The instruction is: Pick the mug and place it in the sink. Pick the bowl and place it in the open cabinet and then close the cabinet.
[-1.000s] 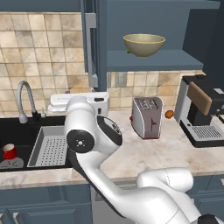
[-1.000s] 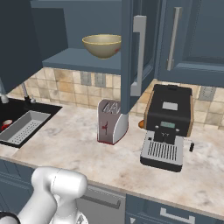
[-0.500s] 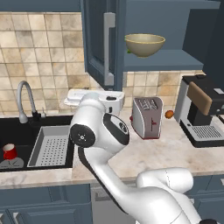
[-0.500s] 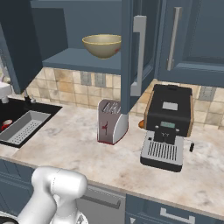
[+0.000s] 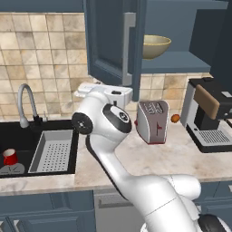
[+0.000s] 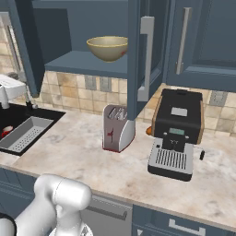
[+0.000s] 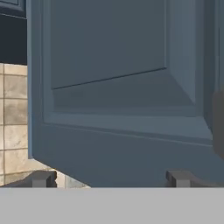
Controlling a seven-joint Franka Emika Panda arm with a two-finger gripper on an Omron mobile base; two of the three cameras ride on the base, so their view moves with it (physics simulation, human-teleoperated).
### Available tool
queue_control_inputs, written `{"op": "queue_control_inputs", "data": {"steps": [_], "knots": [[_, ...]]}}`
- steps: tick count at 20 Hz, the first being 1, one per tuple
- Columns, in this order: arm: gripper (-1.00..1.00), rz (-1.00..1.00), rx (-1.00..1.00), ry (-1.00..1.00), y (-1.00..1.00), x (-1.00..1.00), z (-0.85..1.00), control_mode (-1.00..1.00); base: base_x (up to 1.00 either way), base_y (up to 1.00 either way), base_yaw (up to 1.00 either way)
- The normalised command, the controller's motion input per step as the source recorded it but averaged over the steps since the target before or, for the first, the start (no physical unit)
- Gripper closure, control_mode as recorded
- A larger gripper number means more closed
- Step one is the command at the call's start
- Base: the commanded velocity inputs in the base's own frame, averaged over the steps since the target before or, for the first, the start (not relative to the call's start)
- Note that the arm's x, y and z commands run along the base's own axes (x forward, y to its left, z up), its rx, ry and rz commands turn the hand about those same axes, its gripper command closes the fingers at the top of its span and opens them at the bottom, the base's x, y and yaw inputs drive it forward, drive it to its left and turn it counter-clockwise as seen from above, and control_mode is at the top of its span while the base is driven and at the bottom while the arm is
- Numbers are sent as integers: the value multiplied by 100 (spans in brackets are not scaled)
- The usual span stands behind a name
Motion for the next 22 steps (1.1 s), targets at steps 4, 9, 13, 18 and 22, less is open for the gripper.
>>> {"op": "queue_control_inputs", "data": {"steps": [4, 9, 13, 18, 22], "knots": [[-100, -4, 0, 0, -36, 45, 0, -100, 0, 0, 0], [-100, -1, 0, 0, -33, 43, 0, -100, 0, 0, 0], [-100, 0, 2, 0, -47, 20, 0, -100, 0, 0, 0], [-100, 0, 2, 0, -44, 30, 0, -100, 0, 0, 0], [-100, 0, 0, 0, -26, 43, 0, -100, 0, 0, 0]]}}
